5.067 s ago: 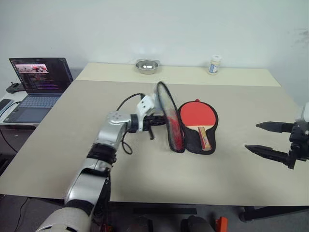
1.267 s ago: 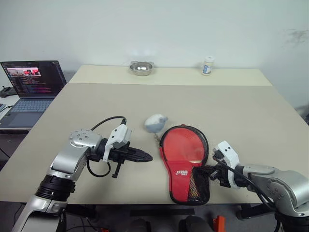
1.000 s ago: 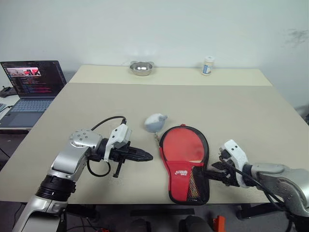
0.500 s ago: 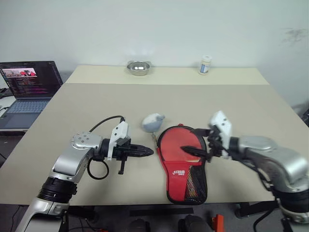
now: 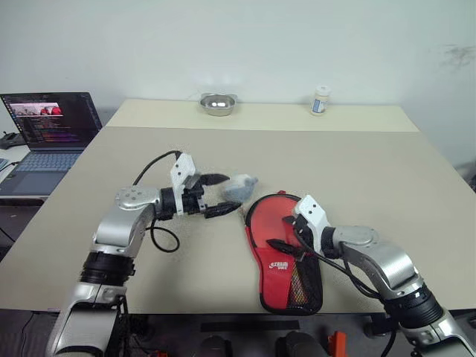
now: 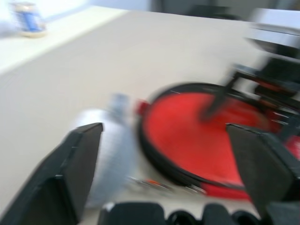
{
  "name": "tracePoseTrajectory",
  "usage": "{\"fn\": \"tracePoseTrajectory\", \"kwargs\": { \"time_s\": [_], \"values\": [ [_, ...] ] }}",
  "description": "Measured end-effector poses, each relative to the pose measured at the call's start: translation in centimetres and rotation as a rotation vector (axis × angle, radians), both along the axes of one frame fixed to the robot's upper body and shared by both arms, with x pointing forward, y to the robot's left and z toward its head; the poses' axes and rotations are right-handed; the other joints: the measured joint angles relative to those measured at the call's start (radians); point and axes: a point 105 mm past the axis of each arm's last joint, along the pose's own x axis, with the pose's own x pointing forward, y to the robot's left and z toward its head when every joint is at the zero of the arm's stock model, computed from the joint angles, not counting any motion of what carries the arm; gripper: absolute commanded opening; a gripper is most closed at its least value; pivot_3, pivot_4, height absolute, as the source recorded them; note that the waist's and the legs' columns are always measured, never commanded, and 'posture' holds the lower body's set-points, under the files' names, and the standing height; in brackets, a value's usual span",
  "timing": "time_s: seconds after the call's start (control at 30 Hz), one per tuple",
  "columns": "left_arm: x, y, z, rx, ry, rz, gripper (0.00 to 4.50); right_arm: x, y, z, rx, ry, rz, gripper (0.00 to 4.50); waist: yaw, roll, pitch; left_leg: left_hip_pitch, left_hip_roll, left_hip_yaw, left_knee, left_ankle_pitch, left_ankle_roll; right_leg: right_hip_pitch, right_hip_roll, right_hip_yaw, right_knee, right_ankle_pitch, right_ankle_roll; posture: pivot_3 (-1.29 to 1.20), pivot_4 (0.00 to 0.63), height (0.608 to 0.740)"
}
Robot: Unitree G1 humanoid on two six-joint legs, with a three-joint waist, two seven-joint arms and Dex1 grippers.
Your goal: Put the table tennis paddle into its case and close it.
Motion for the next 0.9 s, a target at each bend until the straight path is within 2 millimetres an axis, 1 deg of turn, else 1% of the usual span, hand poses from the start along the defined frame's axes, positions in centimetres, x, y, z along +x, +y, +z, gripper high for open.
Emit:
{"fn": "tracePoseTrajectory", "kwargs": {
  "time_s": [0.07, 0.13, 0.27, 0.4, 0.53, 0.63, 0.73, 0.8, 0.9],
  "values": [
    [1.0, -0.1, 0.2, 0.006, 0.010, 0.018, 4.46, 0.0, 0.0, 0.0, -0.002, -0.003, 0.000, 4.50, 0.000, 0.000, 0.000, 0.000, 0.000, 0.000, 0.000, 0.000, 0.000, 0.000, 0.003, 0.000, 0.000, 0.000, 0.000, 0.00, 0.150, 0.740],
    [2.0, -0.3, 0.0, 0.016, 0.027, 0.037, 4.46, 0.0, 0.0, 0.0, -0.004, -0.005, -0.001, 4.50, 0.000, 0.000, 0.000, 0.000, 0.000, 0.000, 0.000, 0.000, 0.000, 0.000, 0.003, 0.000, 0.000, 0.000, 0.000, 0.00, 0.150, 0.740],
    [3.6, -0.7, -2.0, 0.070, 0.082, 0.068, 4.46, 0.0, 0.1, -0.1, -0.010, -0.011, -0.002, 4.50, 0.000, 0.000, 0.000, 0.000, 0.000, 0.000, 0.000, 0.000, 0.000, 0.000, 0.004, 0.000, 0.000, 0.000, 0.000, 0.00, 0.150, 0.740],
    [4.7, -0.9, -4.2, 0.154, 0.117, 0.082, 4.46, -0.1, 0.4, 0.1, -0.011, -0.025, 0.005, 4.50, -0.001, 0.000, 0.000, 0.000, 0.000, 0.000, 0.000, 0.000, 0.000, 0.000, 0.004, 0.000, 0.000, 0.000, 0.000, 0.00, 0.150, 0.740],
    [5.5, -1.2, -4.8, 0.188, 0.124, 0.091, 4.46, -0.4, 1.4, 1.0, 0.024, -0.048, 0.031, 4.50, -0.001, 0.000, 0.000, -0.001, 0.000, 0.000, 0.000, 0.000, 0.000, -0.001, 0.004, 0.000, 0.000, 0.000, 0.000, 0.00, 0.150, 0.740],
    [5.9, -1.7, -5.4, 0.206, 0.128, 0.099, 4.46, -0.2, 1.7, 1.7, 0.034, -0.068, 0.037, 4.50, -0.001, 0.000, 0.000, -0.001, -0.001, 0.000, 0.000, 0.000, 0.000, -0.001, 0.004, -0.001, 0.000, 0.000, 0.000, 0.00, 0.150, 0.740],
    [6.0, -2.2, -5.7, 0.218, 0.123, 0.092, 3.86, 0.0, 1.7, 2.0, 0.029, -0.084, 0.029, 4.50, -0.001, 0.000, 0.000, -0.002, -0.001, -0.001, 0.000, 0.000, 0.000, -0.001, 0.004, -0.001, 0.000, 0.000, 0.000, 0.00, 0.150, 0.740],
    [6.1, -2.3, -5.6, 0.216, 0.118, 0.090, 3.16, 0.3, 1.6, 1.9, 0.023, -0.088, 0.012, 4.50, -0.002, 0.000, 0.000, -0.002, -0.001, -0.001, 0.000, 0.000, 0.000, -0.001, 0.004, -0.001, 0.000, 0.000, -0.001, 0.00, 0.150, 0.740],
    [6.1, -2.4, -5.6, 0.213, 0.115, 0.083, 2.09, 0.9, 1.2, 1.1, -0.002, -0.078, -0.038, 4.50, -0.002, 0.000, 0.000, -0.002, -0.001, -0.001, 0.000, 0.000, 0.000, -0.001, 0.004, -0.001, 0.000, 0.000, -0.001, 0.00, 0.150, 0.740]
  ]
}}
